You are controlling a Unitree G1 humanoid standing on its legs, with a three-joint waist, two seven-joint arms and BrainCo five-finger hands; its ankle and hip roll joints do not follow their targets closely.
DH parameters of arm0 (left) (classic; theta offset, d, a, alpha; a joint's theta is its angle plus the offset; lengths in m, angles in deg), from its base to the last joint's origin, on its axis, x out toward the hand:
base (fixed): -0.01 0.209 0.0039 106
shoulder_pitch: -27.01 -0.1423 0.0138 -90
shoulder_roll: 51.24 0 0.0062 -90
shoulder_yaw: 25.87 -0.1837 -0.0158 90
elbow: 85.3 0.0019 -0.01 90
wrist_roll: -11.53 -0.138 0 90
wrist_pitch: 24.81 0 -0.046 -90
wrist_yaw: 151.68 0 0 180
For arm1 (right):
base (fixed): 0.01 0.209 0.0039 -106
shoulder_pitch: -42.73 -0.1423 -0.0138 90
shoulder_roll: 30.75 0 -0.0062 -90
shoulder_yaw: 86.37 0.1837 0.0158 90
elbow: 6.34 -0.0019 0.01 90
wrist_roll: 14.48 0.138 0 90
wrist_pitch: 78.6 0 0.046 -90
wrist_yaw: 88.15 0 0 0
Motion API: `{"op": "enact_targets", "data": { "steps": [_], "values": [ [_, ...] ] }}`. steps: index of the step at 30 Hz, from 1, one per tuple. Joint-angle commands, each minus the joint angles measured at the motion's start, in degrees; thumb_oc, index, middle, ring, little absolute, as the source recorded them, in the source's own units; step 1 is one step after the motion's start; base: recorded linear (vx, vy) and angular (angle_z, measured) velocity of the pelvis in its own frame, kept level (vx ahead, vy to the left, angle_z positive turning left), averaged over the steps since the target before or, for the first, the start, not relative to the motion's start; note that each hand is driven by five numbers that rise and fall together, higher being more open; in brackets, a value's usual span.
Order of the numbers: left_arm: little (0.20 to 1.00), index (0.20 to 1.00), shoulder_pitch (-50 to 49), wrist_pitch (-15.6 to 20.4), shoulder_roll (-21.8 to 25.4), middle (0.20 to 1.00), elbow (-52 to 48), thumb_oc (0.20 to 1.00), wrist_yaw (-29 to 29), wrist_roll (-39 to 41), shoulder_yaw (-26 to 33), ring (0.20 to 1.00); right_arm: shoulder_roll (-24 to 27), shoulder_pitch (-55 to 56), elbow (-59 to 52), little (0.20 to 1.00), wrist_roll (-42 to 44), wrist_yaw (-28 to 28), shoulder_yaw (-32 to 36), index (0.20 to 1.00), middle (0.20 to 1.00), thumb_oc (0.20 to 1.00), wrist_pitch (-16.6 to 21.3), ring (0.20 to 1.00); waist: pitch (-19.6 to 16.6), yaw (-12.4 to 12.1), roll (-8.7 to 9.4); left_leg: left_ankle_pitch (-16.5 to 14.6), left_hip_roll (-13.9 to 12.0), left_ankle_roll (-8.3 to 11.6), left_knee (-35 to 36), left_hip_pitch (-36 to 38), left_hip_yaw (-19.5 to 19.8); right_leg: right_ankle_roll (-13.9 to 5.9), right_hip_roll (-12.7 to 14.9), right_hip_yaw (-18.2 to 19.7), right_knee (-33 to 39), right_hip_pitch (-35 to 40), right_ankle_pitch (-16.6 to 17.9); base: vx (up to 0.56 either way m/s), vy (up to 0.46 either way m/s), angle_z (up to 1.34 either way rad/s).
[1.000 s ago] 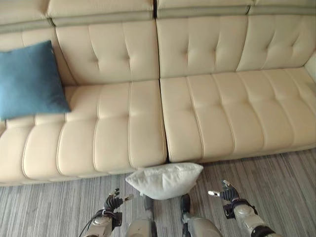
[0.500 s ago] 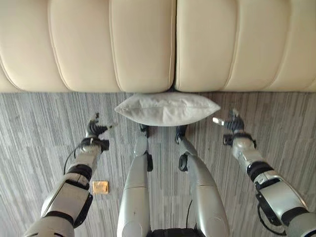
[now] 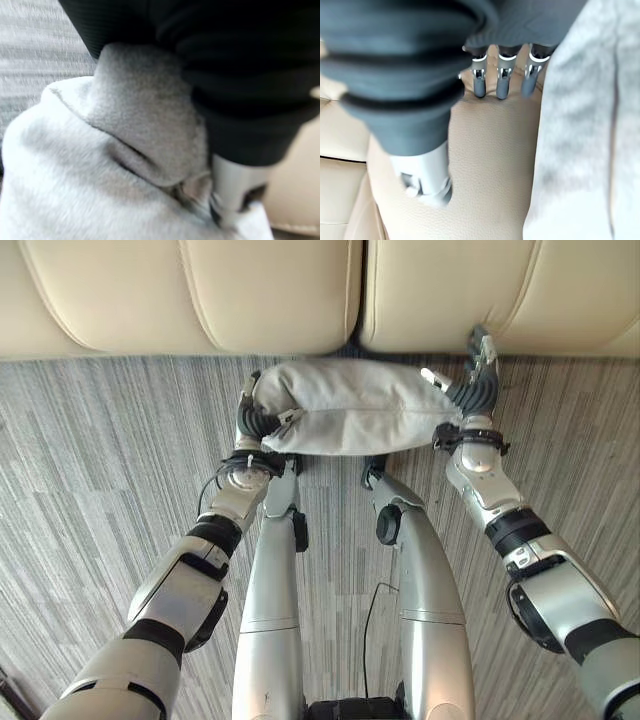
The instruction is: Pick up all the scattered cushions and arrange them neatly on the sofa.
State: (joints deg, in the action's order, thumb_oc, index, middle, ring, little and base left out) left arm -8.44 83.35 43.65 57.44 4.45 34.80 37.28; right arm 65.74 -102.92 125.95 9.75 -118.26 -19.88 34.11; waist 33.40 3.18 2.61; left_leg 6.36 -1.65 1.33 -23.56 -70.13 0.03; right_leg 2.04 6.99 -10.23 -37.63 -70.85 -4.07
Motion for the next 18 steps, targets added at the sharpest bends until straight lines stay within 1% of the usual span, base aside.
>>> {"op": "enact_targets", "data": {
  "steps": [1,2,5,8,10,11,12,13,14,15,16,17,18],
  "values": [
    [0.200,0.200,-2.86,2.83,-5.88,0.200,-3.57,0.200,3.89,3.19,-3.72,0.200,-6.59,3.38,-1.30,0.200,-1.29,5.74,-6.25,0.200,0.200,0.200,-1.23,0.200,-6.83,-0.65,-0.32,-14.62,0.16,0.40,-11.76,-3.24,2.50,-6.15,1.00,2.59,0.27,-0.92,-5.56,0.00,0.000,0.00],
    [0.200,0.200,-3.47,3.40,-7.62,0.200,-4.57,0.200,5.57,6.56,-3.34,0.200,-7.87,4.03,-1.35,0.200,0.19,6.95,-5.67,0.200,0.200,0.200,-0.58,0.200,-7.66,-0.61,-0.29,-14.67,0.27,0.26,-11.86,-3.95,2.64,-5.98,0.79,2.59,-0.08,-1.70,-5.61,0.00,0.009,-0.03],
    [0.200,0.200,-4.07,3.87,-10.34,0.200,-5.67,0.200,7.98,11.63,-2.72,0.200,-9.53,4.61,-1.94,0.200,2.72,8.93,-4.91,0.200,0.200,0.200,0.12,0.200,-9.21,-0.39,-0.15,-14.72,0.35,0.15,-11.66,-3.99,2.59,-5.83,0.58,2.57,0.16,-1.94,-5.41,-0.01,0.010,-0.08],
    [0.200,0.200,-4.80,4.11,-11.84,0.200,-7.27,0.200,9.06,13.65,-2.28,0.200,-10.43,5.44,-2.88,0.200,4.33,10.05,-4.14,0.200,0.200,0.200,0.59,0.200,-10.19,-0.30,-0.19,-14.49,0.36,0.12,-10.44,-3.11,2.48,-5.85,0.48,2.48,1.33,-1.03,-5.19,0.00,0.000,0.00],
    [0.200,0.200,-5.98,4.38,-13.30,0.200,-10.46,0.200,10.21,15.07,-2.00,0.200,-11.26,6.65,-5.01,0.200,6.56,11.24,-2.54,0.200,0.200,0.200,1.73,0.200,-11.36,-0.20,-0.36,-13.90,0.25,0.31,-7.41,-0.86,2.51,-5.97,0.39,2.46,3.73,0.92,-4.80,-0.01,0.003,0.04],
    [0.200,0.200,-6.06,4.36,-13.30,0.200,-10.52,0.200,10.20,15.07,-2.02,0.200,-11.25,6.74,-5.07,0.200,6.56,11.24,-2.54,0.200,0.200,0.200,1.71,0.200,-11.33,-0.21,-0.35,-13.83,0.25,0.31,-7.26,-0.69,2.50,-5.97,0.38,2.46,3.85,1.08,-4.74,0.00,0.000,0.00],
    [0.200,0.200,-6.76,4.47,-13.58,0.200,-11.86,0.200,10.55,15.56,-1.76,0.200,-11.68,7.61,-6.19,0.200,7.58,11.85,-1.89,0.200,0.200,0.200,2.05,0.200,-11.58,-0.24,-0.41,-13.52,0.14,0.45,-5.92,0.86,2.52,-6.04,0.38,2.48,5.04,2.46,-4.54,-0.04,-0.005,-0.01],
    [0.200,0.200,-8.38,4.55,-13.75,0.200,-15.07,0.200,11.17,16.69,-1.49,0.200,-11.94,9.18,-7.88,0.200,8.66,12.56,-1.36,0.200,0.200,0.200,2.34,0.200,-11.69,-0.24,-0.58,-12.92,0.04,0.82,-3.37,3.89,2.49,-6.12,0.31,2.48,7.64,5.44,-4.08,-0.04,-0.005,-0.04],
    [0.200,0.200,-8.39,4.55,-13.75,0.200,-15.08,0.200,11.17,16.68,-1.50,0.200,-11.94,9.19,-7.89,0.200,8.65,12.56,-1.36,0.200,0.200,0.200,2.34,0.200,-11.65,-0.24,-0.57,-12.90,0.04,0.82,-3.33,3.96,2.49,-6.12,0.30,2.48,7.67,5.50,-4.07,-0.04,-0.011,-0.06],
    [0.200,0.200,-10.10,4.99,-13.79,0.200,-18.77,0.200,12.03,17.69,-0.83,0.200,-12.33,11.46,-10.29,0.200,9.70,13.69,-1.07,0.200,0.200,0.200,2.55,0.200,-11.92,-0.36,-0.76,-12.11,0.12,1.29,-0.19,7.72,2.46,-6.40,0.23,2.35,10.13,8.69,-3.58,-0.03,-0.016,-0.09],
    [0.200,0.200,-11.67,4.87,-13.70,0.200,-20.95,0.200,12.65,18.59,-0.60,0.200,-12.31,13.06,-11.89,0.200,9.94,14.26,-0.99,0.200,0.200,0.200,2.52,0.200,-12.03,-0.41,-0.81,-11.73,0.26,1.48,1.23,10.14,2.36,-6.56,0.20,2.35,11.52,10.75,-3.11,-0.04,-0.016,-0.07],
    [0.200,0.200,-11.88,4.82,-13.68,0.200,-21.10,0.200,12.62,18.58,-0.64,0.200,-12.32,13.27,-12.04,0.200,9.90,14.23,-1.01,0.200,0.200,0.200,2.46,0.200,-11.82,-0.43,-0.78,-11.62,0.24,1.49,1.54,10.66,2.34,-6.56,0.18,2.34,11.77,11.23,-3.02,-0.03,-0.019,-0.02],
    [0.200,0.200,-14.40,4.61,-13.49,0.200,-23.63,0.200,13.35,19.54,-0.38,0.200,-12.46,16.10,-14.50,0.200,9.87,14.92,-1.14,0.200,0.200,0.200,2.05,0.200,-11.91,-0.66,-0.81,-10.83,0.42,1.79,4.45,15.05,2.27,-6.78,0.07,2.01,14.51,15.17,-2.38,-0.03,-0.033,0.04]
  ]
}}
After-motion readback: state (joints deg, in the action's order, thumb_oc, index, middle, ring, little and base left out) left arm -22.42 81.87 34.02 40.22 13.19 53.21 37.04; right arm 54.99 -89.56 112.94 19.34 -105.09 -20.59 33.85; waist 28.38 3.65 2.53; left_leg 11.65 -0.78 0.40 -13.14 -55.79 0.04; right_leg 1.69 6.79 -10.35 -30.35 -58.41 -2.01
